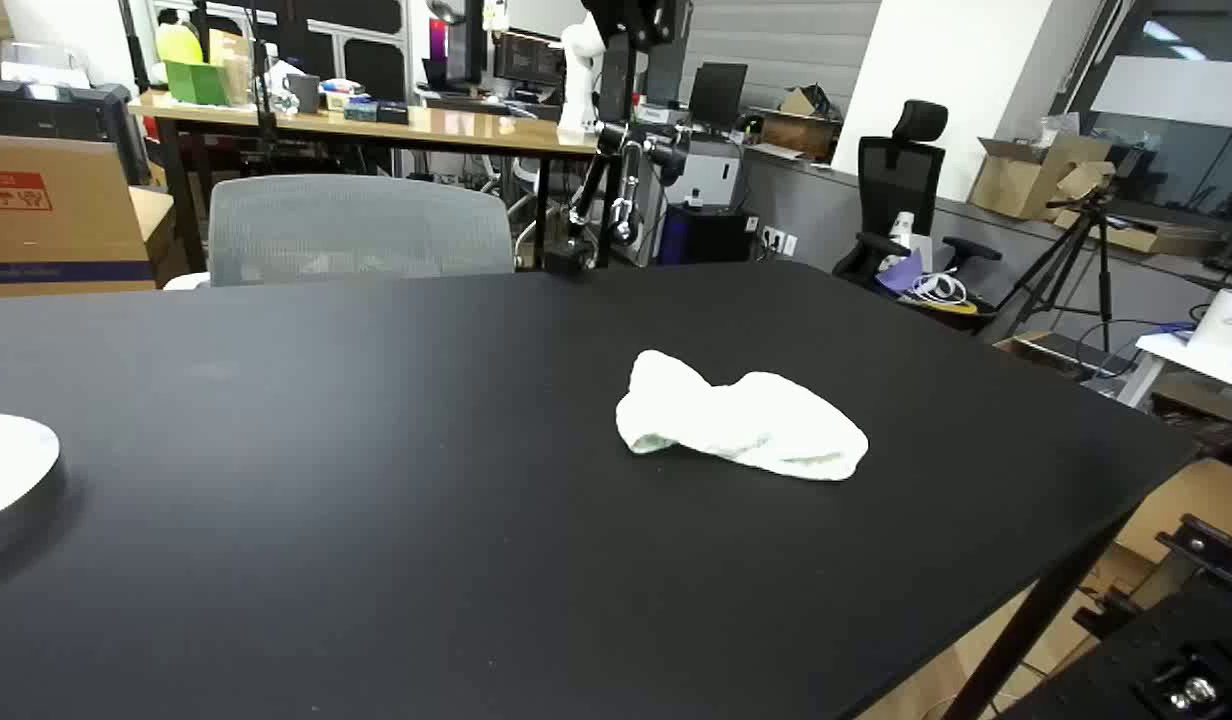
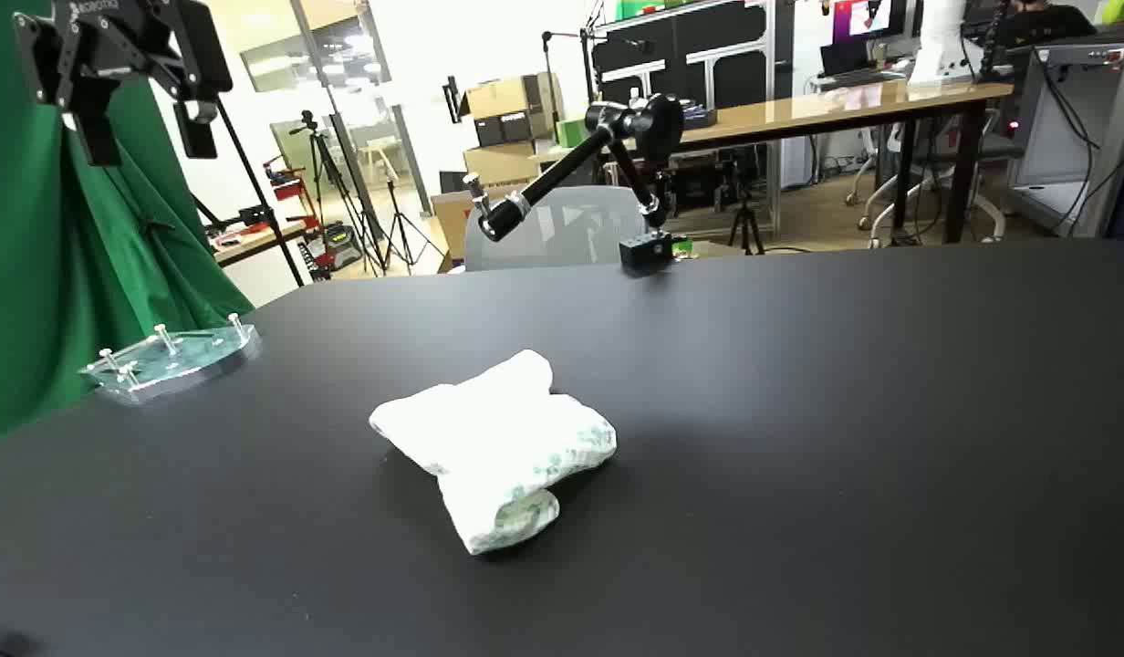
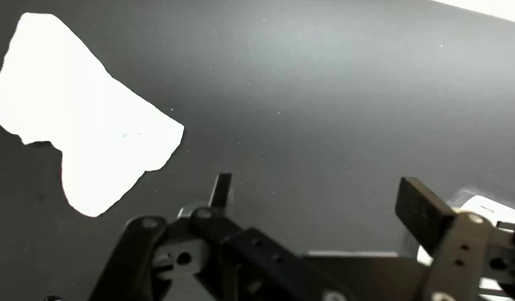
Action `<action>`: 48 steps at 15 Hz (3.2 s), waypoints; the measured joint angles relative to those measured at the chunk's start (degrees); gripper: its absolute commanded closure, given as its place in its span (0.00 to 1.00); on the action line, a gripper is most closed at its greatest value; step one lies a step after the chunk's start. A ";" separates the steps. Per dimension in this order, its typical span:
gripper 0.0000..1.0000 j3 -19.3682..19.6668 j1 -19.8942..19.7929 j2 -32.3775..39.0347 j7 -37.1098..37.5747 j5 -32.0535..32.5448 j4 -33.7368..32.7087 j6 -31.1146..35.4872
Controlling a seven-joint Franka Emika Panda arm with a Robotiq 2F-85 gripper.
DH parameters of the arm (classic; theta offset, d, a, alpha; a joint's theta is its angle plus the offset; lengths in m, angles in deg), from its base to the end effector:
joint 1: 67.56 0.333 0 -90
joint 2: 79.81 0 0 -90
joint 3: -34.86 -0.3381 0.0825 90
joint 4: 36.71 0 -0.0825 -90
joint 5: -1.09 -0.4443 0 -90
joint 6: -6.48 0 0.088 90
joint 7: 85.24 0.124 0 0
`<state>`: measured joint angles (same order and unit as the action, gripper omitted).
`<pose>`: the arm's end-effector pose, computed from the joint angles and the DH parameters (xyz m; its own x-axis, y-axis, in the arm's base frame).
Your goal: Put the towel on top of the black thing on the table
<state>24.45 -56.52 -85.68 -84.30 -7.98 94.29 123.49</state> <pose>0.4879 0.2035 0.3540 0.9500 0.2750 -0.1480 0.2609 -0.9593 -0.1081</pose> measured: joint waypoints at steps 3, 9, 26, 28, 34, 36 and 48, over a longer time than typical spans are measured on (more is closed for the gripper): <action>0.00 0.00 0.00 0.04 0.00 0.00 0.00 0.18; 0.00 0.00 0.00 0.04 -0.01 0.00 0.00 0.20; 0.00 1.82 -4.09 6.15 13.36 23.79 10.79 21.48; 0.00 2.96 -4.79 8.08 15.82 25.82 12.47 24.78; 0.00 6.50 -5.73 14.41 16.81 24.30 14.59 33.45; 0.00 6.81 -5.72 15.95 16.60 22.11 14.68 34.99; 0.00 6.84 -5.29 18.58 15.37 10.86 14.73 37.63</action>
<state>31.29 -61.82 -67.10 -68.92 2.88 109.03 161.12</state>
